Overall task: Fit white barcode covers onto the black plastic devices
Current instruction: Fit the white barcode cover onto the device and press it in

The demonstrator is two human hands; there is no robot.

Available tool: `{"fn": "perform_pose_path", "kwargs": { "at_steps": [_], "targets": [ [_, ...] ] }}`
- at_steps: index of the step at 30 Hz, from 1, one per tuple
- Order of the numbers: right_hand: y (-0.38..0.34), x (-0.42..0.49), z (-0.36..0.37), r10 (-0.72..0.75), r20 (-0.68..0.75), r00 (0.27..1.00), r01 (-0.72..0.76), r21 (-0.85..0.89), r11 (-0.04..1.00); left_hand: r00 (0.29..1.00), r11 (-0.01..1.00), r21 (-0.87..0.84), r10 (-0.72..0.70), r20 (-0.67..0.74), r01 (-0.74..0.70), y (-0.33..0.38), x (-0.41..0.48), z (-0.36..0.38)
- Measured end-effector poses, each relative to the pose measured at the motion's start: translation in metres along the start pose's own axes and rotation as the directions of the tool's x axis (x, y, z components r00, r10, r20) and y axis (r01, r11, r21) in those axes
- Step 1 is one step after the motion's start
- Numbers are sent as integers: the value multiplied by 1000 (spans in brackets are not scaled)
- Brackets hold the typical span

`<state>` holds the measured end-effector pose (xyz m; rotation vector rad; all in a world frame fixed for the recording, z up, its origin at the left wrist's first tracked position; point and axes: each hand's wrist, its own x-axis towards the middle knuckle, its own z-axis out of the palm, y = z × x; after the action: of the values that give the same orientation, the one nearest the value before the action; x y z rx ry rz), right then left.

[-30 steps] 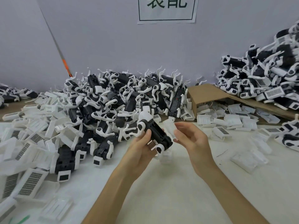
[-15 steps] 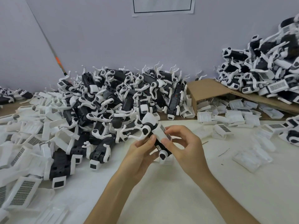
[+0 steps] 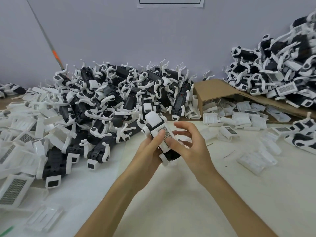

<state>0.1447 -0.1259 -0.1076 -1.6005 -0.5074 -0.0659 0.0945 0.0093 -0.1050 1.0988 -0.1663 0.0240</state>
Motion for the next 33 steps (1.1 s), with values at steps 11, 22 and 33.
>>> {"fn": "perform_pose_path", "kwargs": {
  "at_steps": [11, 22, 33],
  "targets": [
    [-3, -14, 11, -59, 71, 996, 50, 125, 991, 999, 998, 37, 44, -20, -43, -1, -3, 3],
    [1, -7, -2, -239, 51, 970, 244, -212, 946, 893, 737, 666, 371, -255, -116, -11, 1, -5],
    [5, -1, -14, -422, 345, 838, 545, -516, 661, 862, -56, 975, 459, 215, -214, -14, 4, -29]
  ]
}}
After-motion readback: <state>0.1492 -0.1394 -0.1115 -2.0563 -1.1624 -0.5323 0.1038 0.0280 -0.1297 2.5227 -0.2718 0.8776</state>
